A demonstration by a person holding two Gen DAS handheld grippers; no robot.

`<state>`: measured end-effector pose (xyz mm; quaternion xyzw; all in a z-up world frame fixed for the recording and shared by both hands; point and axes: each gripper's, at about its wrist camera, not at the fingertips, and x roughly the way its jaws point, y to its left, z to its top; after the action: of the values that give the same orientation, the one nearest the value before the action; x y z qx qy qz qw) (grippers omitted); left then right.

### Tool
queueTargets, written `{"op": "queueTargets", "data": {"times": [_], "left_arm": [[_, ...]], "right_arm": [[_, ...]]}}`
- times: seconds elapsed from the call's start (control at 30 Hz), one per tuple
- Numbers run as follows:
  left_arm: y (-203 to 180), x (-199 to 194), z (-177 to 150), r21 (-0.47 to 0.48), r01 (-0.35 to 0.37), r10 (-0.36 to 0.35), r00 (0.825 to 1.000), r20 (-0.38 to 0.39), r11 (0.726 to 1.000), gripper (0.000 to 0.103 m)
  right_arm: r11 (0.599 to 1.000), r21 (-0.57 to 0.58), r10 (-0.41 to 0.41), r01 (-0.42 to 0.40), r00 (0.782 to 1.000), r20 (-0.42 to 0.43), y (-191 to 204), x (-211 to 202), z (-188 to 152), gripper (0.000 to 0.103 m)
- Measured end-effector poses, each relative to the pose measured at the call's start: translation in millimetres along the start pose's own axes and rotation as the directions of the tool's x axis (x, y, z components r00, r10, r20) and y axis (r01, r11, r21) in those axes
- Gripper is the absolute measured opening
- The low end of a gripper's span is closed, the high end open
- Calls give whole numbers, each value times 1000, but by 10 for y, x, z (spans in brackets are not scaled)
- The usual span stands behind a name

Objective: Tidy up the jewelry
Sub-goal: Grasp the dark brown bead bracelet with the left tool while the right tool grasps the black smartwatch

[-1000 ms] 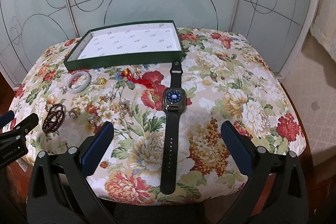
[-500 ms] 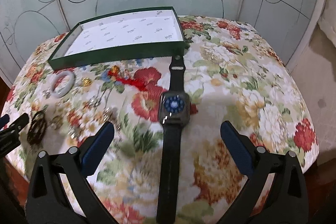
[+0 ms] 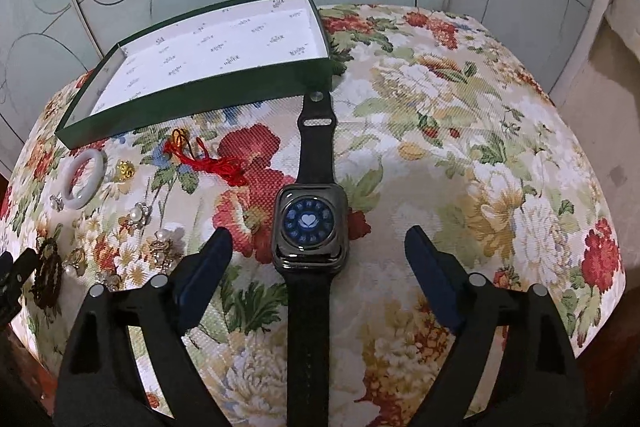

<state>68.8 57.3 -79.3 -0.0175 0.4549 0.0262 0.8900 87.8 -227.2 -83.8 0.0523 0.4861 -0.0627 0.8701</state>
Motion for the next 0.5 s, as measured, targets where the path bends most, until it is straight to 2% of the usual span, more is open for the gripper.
{"op": "queueTargets", "data": {"times": [0.27,0.5], "left_arm": [[-207,113,-54,42,33,-32,999,-27,999,99],[-223,191,-77,36,49,-48,998,-49,998,99]], "right_arm": [[1000,-10,1,-1,999,-47,36,110,-28,88],[1000,-19,-9,8,999,-44,46,119,-26,85]]}}
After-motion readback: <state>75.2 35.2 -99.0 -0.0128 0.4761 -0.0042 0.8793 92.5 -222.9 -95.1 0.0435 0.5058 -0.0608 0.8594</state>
